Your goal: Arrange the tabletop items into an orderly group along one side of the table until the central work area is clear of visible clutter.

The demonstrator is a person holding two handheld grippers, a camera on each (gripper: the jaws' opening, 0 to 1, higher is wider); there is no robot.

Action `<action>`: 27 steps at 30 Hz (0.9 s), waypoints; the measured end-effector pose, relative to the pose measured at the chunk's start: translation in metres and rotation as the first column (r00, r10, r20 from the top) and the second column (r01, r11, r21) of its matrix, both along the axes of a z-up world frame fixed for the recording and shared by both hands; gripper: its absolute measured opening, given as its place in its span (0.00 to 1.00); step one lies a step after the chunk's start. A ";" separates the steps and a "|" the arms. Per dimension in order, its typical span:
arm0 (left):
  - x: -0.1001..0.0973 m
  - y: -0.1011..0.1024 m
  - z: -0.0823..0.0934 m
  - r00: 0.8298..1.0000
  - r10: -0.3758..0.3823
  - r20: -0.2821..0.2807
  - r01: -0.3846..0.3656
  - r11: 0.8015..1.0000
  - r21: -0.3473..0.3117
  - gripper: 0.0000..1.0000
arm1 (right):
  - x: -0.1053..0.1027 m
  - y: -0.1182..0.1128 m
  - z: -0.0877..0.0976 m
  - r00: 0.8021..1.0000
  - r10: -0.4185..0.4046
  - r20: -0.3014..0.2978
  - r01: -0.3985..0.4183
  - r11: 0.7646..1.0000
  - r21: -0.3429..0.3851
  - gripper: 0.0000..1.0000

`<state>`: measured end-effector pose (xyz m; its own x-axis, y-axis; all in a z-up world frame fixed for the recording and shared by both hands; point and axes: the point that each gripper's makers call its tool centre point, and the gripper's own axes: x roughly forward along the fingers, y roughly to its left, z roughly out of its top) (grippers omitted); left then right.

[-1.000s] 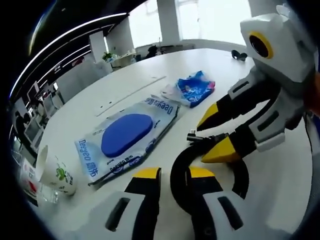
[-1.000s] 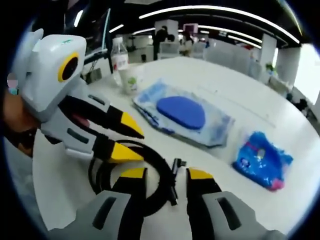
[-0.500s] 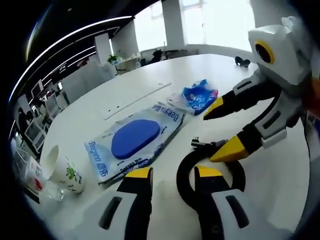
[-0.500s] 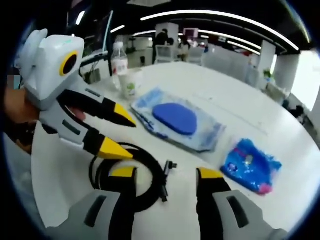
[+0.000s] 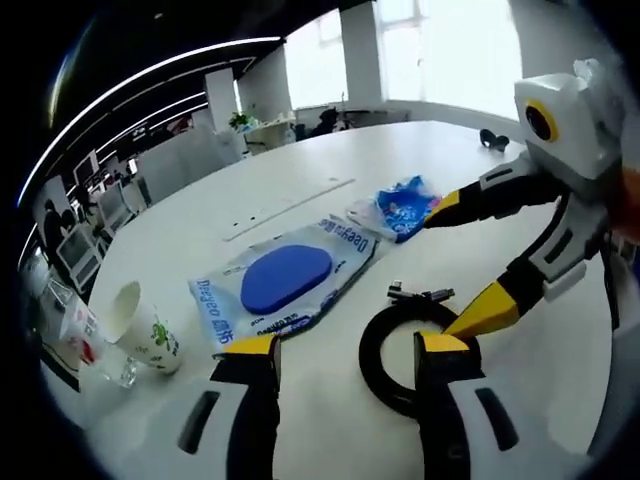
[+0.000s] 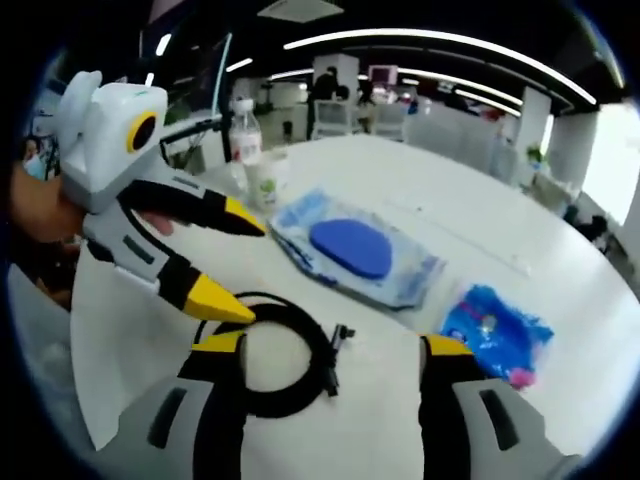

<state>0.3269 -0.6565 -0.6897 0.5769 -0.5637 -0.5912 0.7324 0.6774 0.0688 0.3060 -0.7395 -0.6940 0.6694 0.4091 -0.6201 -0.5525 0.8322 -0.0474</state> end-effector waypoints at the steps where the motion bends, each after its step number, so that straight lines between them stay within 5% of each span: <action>1: 0.000 0.001 0.001 1.000 0.004 -0.003 -0.004 1.000 -0.003 0.57 | -0.001 0.000 0.002 1.000 0.000 0.004 0.000 1.000 0.001 0.73; 27: -0.034 0.022 0.033 0.997 0.037 0.067 -0.033 0.998 -0.059 0.80 | -0.028 0.001 0.050 0.993 0.021 0.116 -0.028 0.998 0.061 0.97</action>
<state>0.2932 -0.6347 -0.6566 0.6349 -0.5743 -0.5168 0.7028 0.7071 0.0776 0.2783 -0.7383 -0.6444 0.7239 0.4621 -0.5122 -0.5669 0.8216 -0.0600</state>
